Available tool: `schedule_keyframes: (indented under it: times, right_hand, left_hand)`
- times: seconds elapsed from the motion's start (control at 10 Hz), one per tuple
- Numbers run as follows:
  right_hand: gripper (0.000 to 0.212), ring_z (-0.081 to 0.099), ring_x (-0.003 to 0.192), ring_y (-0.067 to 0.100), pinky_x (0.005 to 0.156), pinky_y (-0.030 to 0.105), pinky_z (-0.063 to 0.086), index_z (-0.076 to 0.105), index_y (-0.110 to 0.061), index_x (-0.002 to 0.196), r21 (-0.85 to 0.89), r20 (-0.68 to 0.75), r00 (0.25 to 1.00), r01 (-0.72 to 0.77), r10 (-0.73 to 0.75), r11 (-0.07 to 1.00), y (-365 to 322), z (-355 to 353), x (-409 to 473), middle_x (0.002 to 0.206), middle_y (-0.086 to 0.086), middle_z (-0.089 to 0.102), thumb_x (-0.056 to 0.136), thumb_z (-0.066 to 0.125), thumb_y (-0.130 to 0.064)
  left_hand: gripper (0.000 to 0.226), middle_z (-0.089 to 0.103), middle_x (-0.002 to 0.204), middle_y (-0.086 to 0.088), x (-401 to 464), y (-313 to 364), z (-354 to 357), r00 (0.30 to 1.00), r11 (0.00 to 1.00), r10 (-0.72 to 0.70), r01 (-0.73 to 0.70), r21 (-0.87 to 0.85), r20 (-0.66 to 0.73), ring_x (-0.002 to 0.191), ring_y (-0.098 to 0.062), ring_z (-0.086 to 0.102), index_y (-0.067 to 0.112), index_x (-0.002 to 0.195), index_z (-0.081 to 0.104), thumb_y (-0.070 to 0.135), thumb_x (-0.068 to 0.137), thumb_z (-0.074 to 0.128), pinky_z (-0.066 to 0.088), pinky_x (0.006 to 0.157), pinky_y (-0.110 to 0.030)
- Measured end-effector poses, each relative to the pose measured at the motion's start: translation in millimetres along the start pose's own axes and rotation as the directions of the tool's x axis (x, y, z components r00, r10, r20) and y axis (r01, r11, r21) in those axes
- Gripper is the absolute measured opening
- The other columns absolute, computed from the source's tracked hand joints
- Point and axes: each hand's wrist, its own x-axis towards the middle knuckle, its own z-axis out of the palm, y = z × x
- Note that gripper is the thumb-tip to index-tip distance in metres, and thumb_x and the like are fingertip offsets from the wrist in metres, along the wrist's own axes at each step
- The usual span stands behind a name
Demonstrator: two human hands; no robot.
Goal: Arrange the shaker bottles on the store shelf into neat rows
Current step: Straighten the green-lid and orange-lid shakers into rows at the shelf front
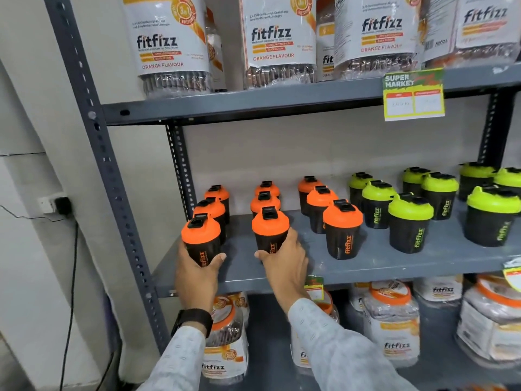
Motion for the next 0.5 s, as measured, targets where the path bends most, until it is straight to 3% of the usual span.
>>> schedule_keyframes:
  times: [0.3, 0.4, 0.5]
  right_hand:
    - [0.093, 0.061, 0.128, 0.034, 0.101, 0.047, 0.053, 0.036, -0.017, 0.15, -0.045, 0.016, 1.0, 0.002, -0.001, 0.999, 1, -1, -2, 0.14, 0.011, 0.06, 0.077, 0.089, -0.039]
    - [0.115, 0.053, 0.137, 0.035, 0.107, 0.047, 0.048, 0.016, -0.017, 0.162, -0.03, 0.067, 0.998, 0.008, -0.006, 1.0, 2, -5, -6, 0.151, 0.011, 0.051, 0.077, 0.088, -0.045]
    - [0.122, 0.05, 0.141, 0.031, 0.111, 0.045, 0.044, 0.006, -0.019, 0.165, -0.014, 0.056, 0.998, 0.011, -0.01, 1.0, 4, -24, -17, 0.155, 0.009, 0.048, 0.077, 0.087, -0.046]
  left_hand:
    - [0.09, 0.058, 0.143, -0.006, -4, 2, 0, 1.0, 0.999, 0.027, -0.027, 0.018, -0.004, 0.128, -0.034, 0.057, 0.032, 0.149, 0.035, 0.038, 0.076, 0.087, 0.049, 0.103, -0.059]
    - [0.108, 0.048, 0.152, -0.009, -4, -1, -2, 0.999, 1.0, 0.018, -0.018, -0.004, 0.039, 0.135, -0.037, 0.051, 0.036, 0.155, 0.017, 0.046, 0.074, 0.087, 0.045, 0.106, -0.06]
    - [0.126, 0.028, 0.166, -0.012, -16, 2, -5, 0.998, 0.998, -0.059, 0.058, -0.005, -0.01, 0.148, -0.038, 0.033, 0.035, 0.159, -0.005, 0.061, 0.072, 0.082, 0.035, 0.114, -0.061]
